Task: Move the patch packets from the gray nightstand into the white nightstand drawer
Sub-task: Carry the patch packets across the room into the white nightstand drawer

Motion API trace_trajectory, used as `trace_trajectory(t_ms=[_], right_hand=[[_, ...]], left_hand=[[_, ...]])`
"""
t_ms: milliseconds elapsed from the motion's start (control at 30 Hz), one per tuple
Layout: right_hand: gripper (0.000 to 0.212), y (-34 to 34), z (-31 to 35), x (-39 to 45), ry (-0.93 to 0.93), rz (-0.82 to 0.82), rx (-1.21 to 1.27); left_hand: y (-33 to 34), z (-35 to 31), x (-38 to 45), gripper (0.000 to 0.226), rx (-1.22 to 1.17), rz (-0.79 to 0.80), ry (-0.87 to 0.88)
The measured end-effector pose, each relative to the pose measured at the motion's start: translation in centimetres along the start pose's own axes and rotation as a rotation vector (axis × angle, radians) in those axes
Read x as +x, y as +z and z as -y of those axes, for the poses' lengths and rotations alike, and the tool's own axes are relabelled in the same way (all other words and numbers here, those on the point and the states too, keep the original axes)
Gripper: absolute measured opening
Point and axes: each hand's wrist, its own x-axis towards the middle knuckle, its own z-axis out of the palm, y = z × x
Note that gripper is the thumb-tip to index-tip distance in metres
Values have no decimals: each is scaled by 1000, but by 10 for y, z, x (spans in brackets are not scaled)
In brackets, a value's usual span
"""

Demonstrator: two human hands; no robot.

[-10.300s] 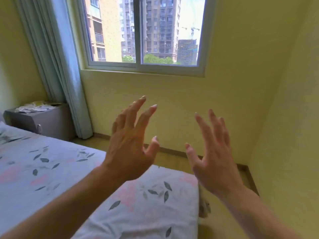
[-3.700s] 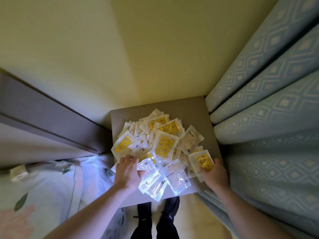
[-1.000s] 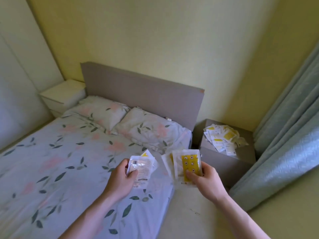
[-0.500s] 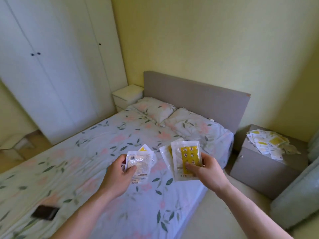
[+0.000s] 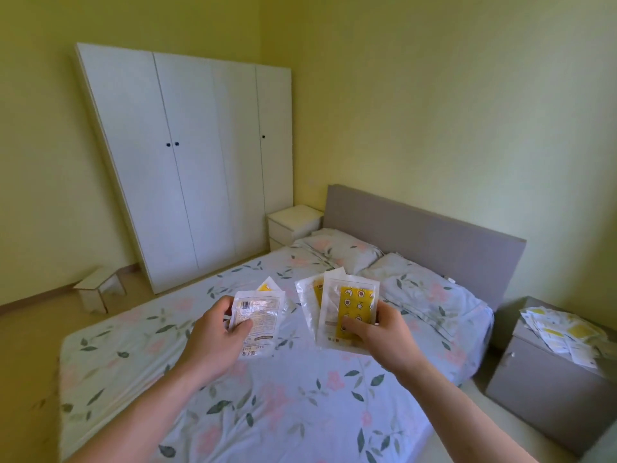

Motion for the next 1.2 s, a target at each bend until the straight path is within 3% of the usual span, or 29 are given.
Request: trace_trajectory(t_ms=[267,467,900,1200], right_hand=[[15,168,43,-74,4,-74,118],[16,235,84,-94,-11,-92,140],[17,384,146,-6,-108,23,198],[17,529,145,60,-52,-41,162]], left_hand=[[-155,70,-24,24,26,18,46],[-239,85,-19,23,-1,31,50],[-370,141,50,20,-75,-132,93],[-474,251,145,20,-124,-93,48]])
